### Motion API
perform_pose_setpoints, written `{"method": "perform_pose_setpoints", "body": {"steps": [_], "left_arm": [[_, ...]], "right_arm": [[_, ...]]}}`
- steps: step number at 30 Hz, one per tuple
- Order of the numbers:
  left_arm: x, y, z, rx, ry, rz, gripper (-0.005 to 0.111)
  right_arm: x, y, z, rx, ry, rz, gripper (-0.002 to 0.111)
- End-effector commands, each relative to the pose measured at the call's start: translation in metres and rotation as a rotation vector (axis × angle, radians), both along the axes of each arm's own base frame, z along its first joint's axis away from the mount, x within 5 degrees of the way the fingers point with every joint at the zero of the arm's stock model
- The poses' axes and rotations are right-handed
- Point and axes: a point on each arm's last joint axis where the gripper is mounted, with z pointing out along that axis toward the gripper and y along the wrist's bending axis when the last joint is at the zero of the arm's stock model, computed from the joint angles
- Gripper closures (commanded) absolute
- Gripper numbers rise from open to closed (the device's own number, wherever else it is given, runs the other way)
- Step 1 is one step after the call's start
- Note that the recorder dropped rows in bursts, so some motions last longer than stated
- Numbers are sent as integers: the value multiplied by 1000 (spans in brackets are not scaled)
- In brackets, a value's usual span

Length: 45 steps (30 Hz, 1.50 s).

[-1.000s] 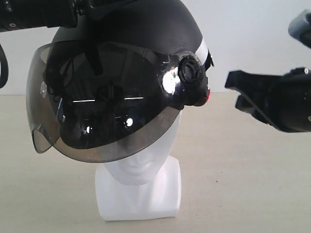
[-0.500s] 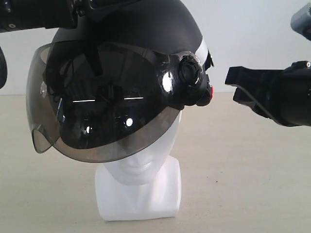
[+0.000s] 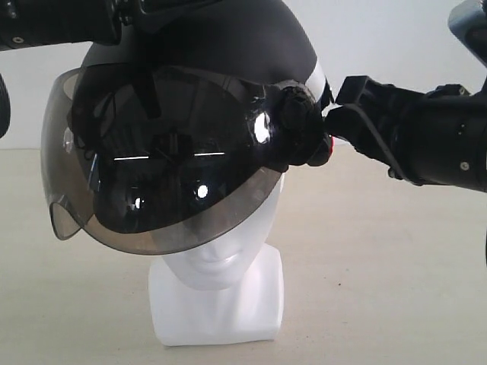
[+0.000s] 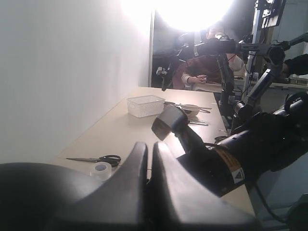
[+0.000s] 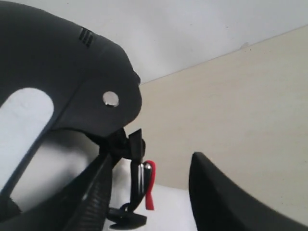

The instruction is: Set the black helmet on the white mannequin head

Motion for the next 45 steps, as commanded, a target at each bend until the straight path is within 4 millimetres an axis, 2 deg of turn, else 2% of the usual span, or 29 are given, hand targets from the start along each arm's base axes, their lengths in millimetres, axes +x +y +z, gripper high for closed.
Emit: {"method": "perform_pose_setpoints", "body": {"steps": [1, 9, 11, 13, 14, 15, 26, 45], "left_arm": [[9, -4, -37, 184, 63, 31, 102], [9, -4, -37, 184, 63, 31, 102], [9, -4, -37, 184, 63, 31, 102], [9, -4, -37, 184, 63, 31, 102], [9, -4, -37, 184, 63, 31, 102], [9, -4, -37, 184, 63, 31, 102], [4, -3, -31, 175, 50, 30, 102], [-29, 9, 9, 118, -24, 18, 102]], "right_arm": [[5, 5, 0, 46, -23, 22, 61], [17, 15, -16, 57, 19, 38, 62], [18, 15, -19, 59, 36, 31, 73], [18, 14, -20, 45, 48, 25, 91], [17, 14, -21, 35, 53, 22, 103], [17, 13, -22, 32, 57, 20, 108], [16, 5, -34, -98, 154, -34, 108], [14, -3, -43, -224, 217, -64, 108]]}}
